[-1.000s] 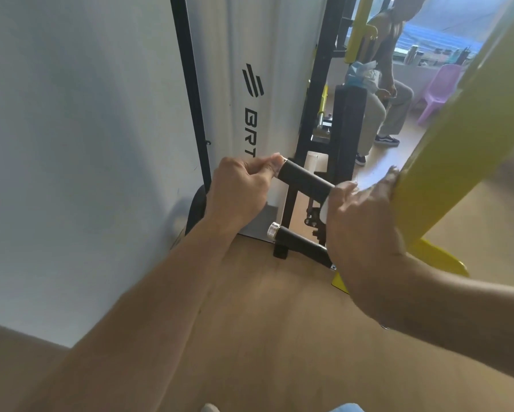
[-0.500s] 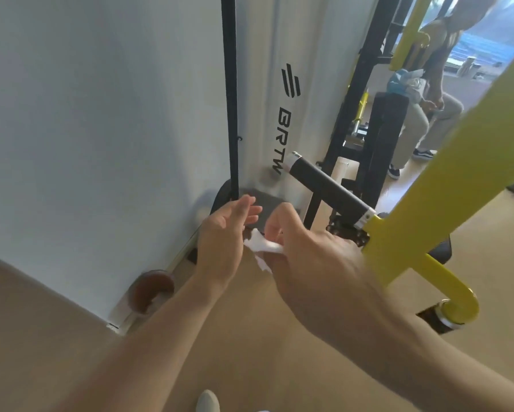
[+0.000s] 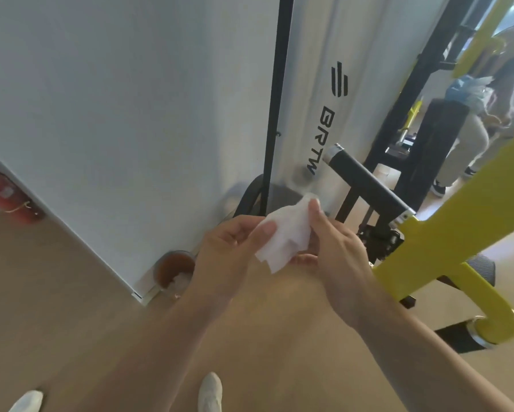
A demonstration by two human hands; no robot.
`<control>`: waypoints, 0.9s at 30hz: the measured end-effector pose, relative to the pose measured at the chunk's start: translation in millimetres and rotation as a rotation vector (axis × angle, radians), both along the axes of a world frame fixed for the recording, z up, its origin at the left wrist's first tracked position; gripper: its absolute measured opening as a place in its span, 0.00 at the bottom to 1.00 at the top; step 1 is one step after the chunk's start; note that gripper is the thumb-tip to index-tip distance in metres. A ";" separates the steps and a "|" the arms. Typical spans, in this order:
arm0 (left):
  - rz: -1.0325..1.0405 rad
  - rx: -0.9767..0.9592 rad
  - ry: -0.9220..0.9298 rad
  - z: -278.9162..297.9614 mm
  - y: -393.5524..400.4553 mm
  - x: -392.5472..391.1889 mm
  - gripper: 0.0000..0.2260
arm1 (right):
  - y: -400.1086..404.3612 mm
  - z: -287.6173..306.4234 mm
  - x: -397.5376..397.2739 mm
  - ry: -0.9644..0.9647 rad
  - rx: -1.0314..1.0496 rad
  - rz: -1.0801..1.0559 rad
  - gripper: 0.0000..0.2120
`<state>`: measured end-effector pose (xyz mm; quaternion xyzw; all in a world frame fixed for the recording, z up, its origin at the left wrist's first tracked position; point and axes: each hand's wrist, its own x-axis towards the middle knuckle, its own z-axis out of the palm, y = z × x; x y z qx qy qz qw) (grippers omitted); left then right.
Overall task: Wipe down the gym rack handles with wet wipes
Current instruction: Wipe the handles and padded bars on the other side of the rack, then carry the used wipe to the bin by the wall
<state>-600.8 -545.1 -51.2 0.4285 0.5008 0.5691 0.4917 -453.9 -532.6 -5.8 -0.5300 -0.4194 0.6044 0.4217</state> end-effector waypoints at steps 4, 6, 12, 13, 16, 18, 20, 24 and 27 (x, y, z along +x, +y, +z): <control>-0.018 -0.006 -0.007 -0.5 3.9 5.7 0.05 | -3.2 -1.7 4.3 0.014 0.081 0.046 0.21; -0.042 0.020 0.004 3.4 11.8 11.3 0.07 | -3.8 6.2 4.9 -0.113 0.275 -0.081 0.07; -0.110 0.128 0.242 39.1 62.5 39.7 0.12 | 31.0 60.1 23.4 -1.086 1.083 -0.464 0.12; -0.133 0.137 0.277 44.7 69.7 43.7 0.14 | 38.0 65.6 25.2 -1.250 0.981 -0.374 0.15; -0.198 0.130 0.278 51.3 79.0 49.7 0.15 | 42.8 57.9 23.4 -1.493 0.590 -0.078 0.17; -0.198 0.104 0.257 44.3 77.2 45.7 0.15 | 33.9 51.6 25.0 -1.479 0.589 -0.081 0.18; -0.186 0.042 0.263 27.5 71.7 35.2 0.15 | 21.4 50.3 28.5 -1.511 0.618 -0.114 0.19; -0.187 -0.087 0.207 -7.6 48.5 16.4 0.12 | -9.4 56.0 23.3 -1.793 0.555 0.074 0.19; -0.222 -0.129 0.171 -26.1 34.1 10.4 0.10 | -15.1 61.1 5.9 -1.666 0.609 0.304 0.16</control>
